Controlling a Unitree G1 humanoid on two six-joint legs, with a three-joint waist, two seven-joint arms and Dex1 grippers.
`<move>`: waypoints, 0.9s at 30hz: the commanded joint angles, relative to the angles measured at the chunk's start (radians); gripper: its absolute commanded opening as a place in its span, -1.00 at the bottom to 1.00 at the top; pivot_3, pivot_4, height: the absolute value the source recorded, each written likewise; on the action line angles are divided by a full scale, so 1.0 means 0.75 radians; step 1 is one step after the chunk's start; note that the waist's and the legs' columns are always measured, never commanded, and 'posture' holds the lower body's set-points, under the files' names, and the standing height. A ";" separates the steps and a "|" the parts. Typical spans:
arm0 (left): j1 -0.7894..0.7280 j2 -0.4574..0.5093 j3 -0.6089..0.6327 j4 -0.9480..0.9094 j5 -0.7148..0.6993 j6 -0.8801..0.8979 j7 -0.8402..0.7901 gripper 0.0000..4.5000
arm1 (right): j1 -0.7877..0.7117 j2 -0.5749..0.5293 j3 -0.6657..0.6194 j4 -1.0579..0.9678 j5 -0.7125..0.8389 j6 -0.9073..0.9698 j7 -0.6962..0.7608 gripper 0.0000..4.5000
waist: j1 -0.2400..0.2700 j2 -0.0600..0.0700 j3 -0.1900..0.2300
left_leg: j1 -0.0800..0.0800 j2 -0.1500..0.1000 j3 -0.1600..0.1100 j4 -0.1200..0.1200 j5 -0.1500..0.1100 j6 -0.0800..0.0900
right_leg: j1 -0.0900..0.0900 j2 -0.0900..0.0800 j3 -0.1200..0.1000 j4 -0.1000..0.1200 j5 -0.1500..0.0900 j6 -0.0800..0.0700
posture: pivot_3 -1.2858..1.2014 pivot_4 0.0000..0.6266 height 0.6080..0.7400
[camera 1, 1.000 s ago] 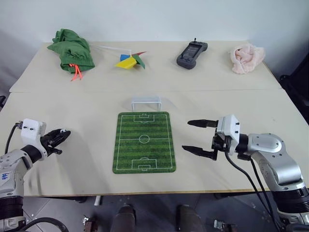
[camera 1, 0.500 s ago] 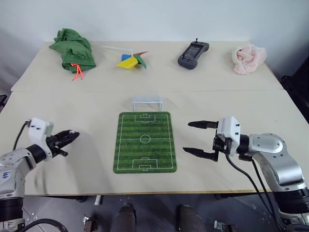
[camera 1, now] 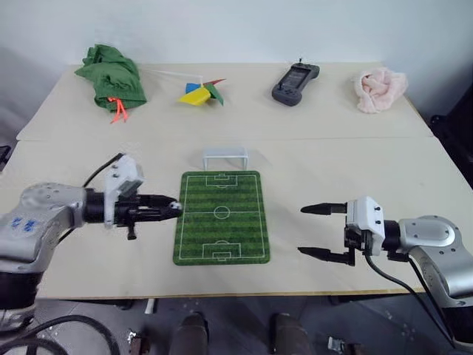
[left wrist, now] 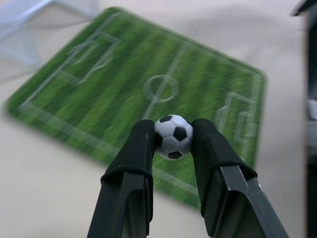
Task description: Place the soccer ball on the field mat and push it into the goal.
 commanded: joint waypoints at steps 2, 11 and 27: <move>-0.150 -0.070 -0.192 0.104 0.108 -0.126 -0.136 -0.61 | 0.044 -0.012 -0.042 -0.109 0.018 0.004 -0.039 1.00 | 0.011 0.000 0.000 | 0.000 0.000 0.000 0.000 0.000 0.000 | 0.000 0.000 0.000 0.001 0.000 0.000 | 0.03 -0.52 1.00; -0.306 -0.240 -0.395 0.332 0.288 -0.365 -0.282 -0.61 | 0.111 -0.018 -0.069 -0.214 0.017 0.061 -0.123 1.00 | 0.022 0.000 0.000 | 0.000 0.000 0.000 -0.001 0.000 0.000 | 0.000 0.000 0.000 -0.003 0.000 0.000 | 0.03 -0.52 1.00; -0.235 -0.328 -0.515 0.362 0.420 -0.490 -0.385 -0.61 | 0.117 -0.021 -0.048 -0.265 0.004 0.085 -0.154 1.00 | 0.021 0.000 0.000 | -0.001 0.000 0.000 0.000 0.000 0.000 | 0.000 0.000 0.000 0.001 0.000 0.000 | 0.03 -0.52 1.00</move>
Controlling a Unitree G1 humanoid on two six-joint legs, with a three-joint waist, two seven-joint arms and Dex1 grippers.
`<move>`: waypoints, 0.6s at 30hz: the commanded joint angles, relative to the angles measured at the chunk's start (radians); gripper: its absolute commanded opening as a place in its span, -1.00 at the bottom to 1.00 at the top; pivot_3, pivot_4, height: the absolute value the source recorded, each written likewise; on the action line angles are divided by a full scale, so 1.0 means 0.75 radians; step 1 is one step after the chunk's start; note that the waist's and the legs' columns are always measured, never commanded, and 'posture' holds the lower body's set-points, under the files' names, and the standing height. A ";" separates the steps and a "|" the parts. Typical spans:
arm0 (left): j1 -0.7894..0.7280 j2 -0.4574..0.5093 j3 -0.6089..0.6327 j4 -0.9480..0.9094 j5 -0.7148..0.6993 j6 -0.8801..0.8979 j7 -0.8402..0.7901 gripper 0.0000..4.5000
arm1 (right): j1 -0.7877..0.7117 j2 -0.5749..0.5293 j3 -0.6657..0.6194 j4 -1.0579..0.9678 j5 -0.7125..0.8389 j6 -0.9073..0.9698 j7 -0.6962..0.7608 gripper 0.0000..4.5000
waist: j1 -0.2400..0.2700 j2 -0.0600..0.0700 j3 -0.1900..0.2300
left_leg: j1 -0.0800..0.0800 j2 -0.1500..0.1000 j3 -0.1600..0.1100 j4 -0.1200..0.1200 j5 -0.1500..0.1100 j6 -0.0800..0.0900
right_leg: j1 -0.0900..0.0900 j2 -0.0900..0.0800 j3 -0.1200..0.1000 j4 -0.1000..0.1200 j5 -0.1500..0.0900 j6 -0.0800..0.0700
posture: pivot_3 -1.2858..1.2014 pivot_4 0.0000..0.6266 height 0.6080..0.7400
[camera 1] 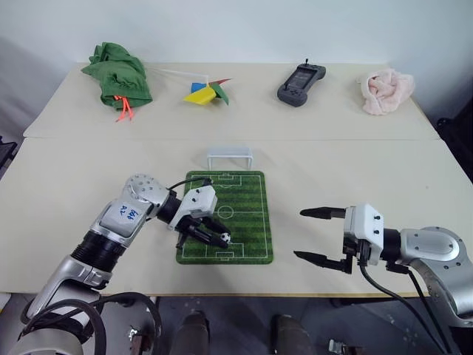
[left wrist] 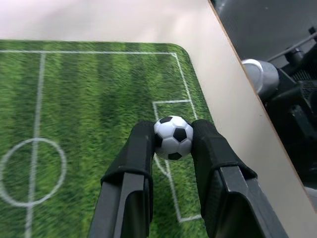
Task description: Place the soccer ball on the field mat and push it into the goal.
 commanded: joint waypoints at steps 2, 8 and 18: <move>0.037 -0.004 -0.025 -0.020 0.044 -0.062 -0.025 -0.61 | -0.009 -0.014 -0.010 -0.040 0.008 -0.001 -0.007 1.00 | 0.000 0.000 0.000 | 0.000 0.000 0.000 0.000 0.000 0.000 | 0.000 0.000 0.000 0.000 0.000 0.000 | 0.03 -0.52 1.00; 0.035 -0.032 -0.029 0.019 0.079 -0.090 -0.018 -0.61 | -0.016 -0.004 -0.005 -0.054 0.013 0.012 -0.022 1.00 | 0.002 0.000 0.000 | 0.000 0.000 0.000 0.000 0.000 0.000 | 0.000 0.000 0.000 0.000 0.000 0.000 | 0.03 -0.52 1.00; 0.025 -0.058 -0.025 0.054 0.099 -0.099 -0.020 -0.61 | -0.029 0.003 -0.007 -0.056 0.019 0.027 -0.045 1.00 | 0.002 0.000 0.000 | 0.000 0.000 0.000 0.002 0.000 0.000 | 0.001 0.000 0.000 0.000 0.000 0.000 | 0.03 -0.52 1.00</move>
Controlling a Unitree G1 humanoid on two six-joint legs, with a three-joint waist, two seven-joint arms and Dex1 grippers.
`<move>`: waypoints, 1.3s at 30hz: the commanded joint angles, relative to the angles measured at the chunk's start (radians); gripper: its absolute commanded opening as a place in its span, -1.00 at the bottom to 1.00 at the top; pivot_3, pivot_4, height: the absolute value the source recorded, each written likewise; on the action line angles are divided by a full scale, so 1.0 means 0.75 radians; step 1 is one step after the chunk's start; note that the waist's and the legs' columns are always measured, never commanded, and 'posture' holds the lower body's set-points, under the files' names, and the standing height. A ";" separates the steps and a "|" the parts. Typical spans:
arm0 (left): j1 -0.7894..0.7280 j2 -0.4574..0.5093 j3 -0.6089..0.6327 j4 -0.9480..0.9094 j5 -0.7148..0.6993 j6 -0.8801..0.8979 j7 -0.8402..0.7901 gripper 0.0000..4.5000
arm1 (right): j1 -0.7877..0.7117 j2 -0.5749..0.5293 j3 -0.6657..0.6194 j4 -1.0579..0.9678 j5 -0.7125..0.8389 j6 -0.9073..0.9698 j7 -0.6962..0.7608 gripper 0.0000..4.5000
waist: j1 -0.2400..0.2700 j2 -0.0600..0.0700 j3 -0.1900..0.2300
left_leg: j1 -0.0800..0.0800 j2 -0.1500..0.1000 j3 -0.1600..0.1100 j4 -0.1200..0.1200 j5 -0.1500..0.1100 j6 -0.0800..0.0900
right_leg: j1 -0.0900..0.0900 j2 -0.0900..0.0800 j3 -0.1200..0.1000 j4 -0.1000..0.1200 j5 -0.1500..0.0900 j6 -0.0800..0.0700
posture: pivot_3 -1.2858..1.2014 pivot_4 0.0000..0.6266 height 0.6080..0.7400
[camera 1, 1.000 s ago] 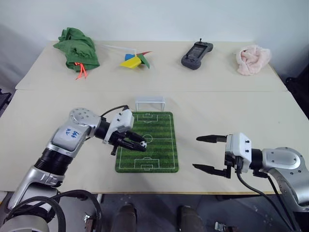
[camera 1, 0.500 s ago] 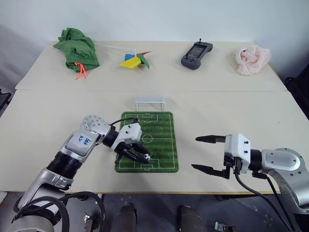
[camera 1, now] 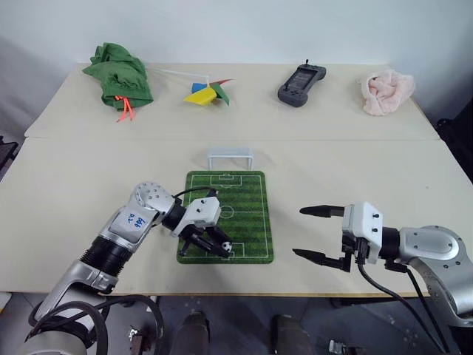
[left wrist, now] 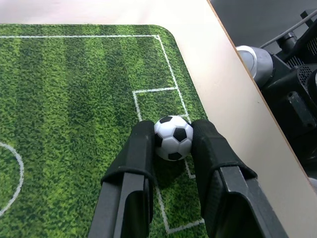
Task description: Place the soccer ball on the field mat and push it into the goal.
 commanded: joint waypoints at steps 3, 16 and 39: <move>0.001 -0.003 0.000 -0.008 0.019 0.014 -0.001 -0.61 | -0.030 0.004 -0.009 -0.044 0.026 -0.001 -0.013 1.00 | -0.001 0.000 0.000 | 0.000 0.000 0.000 0.000 0.000 0.000 | 0.000 0.000 0.000 0.000 0.000 0.000 | 0.03 -0.52 1.00; 0.000 0.002 0.018 -0.052 -0.016 0.102 -0.014 -0.46 | -0.059 0.012 0.011 -0.022 0.022 -0.007 -0.011 1.00 | -0.002 0.000 0.000 | 0.000 0.000 0.000 0.000 0.000 0.000 | 0.000 0.000 0.000 0.001 0.000 0.000 | 0.03 -0.52 1.00; -0.009 0.005 0.059 -0.102 -0.041 0.134 0.011 0.70 | -0.095 0.018 0.032 0.007 0.011 -0.022 -0.013 1.00 | -0.001 0.000 0.000 | 0.000 0.000 0.000 0.001 0.000 0.000 | 0.000 0.000 0.000 0.001 0.000 0.000 | 0.03 -0.52 1.00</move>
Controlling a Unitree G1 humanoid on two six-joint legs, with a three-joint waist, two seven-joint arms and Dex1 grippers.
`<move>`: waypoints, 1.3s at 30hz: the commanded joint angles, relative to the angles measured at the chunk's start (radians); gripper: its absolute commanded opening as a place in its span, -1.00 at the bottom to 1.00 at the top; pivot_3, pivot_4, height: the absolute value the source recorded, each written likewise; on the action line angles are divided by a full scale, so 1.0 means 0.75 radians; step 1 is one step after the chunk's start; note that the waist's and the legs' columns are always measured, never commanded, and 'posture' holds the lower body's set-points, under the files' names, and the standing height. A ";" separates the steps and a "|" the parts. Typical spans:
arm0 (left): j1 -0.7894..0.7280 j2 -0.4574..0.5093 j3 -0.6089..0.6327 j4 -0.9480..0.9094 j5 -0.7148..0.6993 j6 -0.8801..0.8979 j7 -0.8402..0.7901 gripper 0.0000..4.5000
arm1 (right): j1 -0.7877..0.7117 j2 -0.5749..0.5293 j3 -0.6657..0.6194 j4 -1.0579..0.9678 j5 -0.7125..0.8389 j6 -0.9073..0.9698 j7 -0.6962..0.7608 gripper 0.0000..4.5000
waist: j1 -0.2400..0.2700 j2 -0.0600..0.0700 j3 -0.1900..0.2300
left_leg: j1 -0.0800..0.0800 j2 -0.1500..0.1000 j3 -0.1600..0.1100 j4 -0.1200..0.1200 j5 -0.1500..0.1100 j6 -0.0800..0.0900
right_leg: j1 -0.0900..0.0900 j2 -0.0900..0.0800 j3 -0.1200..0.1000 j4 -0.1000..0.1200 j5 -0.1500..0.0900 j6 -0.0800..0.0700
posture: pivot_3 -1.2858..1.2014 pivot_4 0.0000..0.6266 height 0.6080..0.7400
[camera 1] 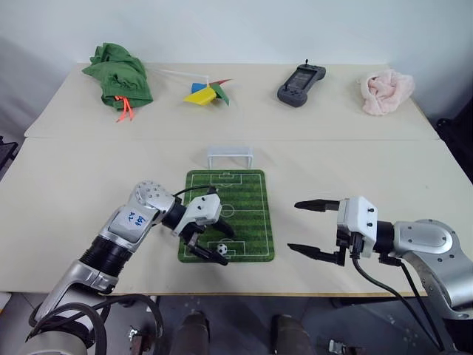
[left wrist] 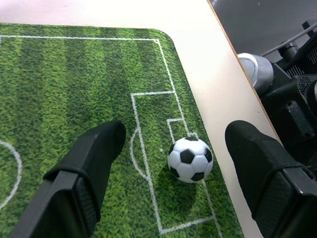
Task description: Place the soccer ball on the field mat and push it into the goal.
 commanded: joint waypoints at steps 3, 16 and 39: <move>-0.019 0.021 0.058 -0.081 -0.049 0.053 -0.010 0.70 | -0.015 0.007 -0.012 0.003 0.007 -0.027 0.001 1.00 | 0.000 0.000 0.000 | 0.000 0.000 0.000 0.000 0.000 0.000 | 0.000 0.000 0.000 0.000 0.000 0.000 | 0.03 -0.52 1.00; -0.027 0.119 0.216 -0.342 -0.282 0.362 -0.021 0.70 | -0.023 0.011 -0.002 0.039 -0.005 -0.055 0.013 1.00 | -0.004 0.000 0.000 | 0.000 0.000 0.000 0.000 0.000 0.000 | 0.000 0.000 0.000 0.004 0.000 0.000 | 0.03 -0.52 1.00; 0.227 0.327 0.076 -0.635 -0.352 0.464 -0.091 -0.99 | 0.153 -0.069 -0.040 -0.211 0.092 0.004 0.085 1.00 | -0.003 0.000 0.000 | 0.001 0.000 0.000 -0.001 0.000 0.000 | 0.000 0.000 0.000 -0.001 0.000 -0.001 | 0.03 -0.52 1.00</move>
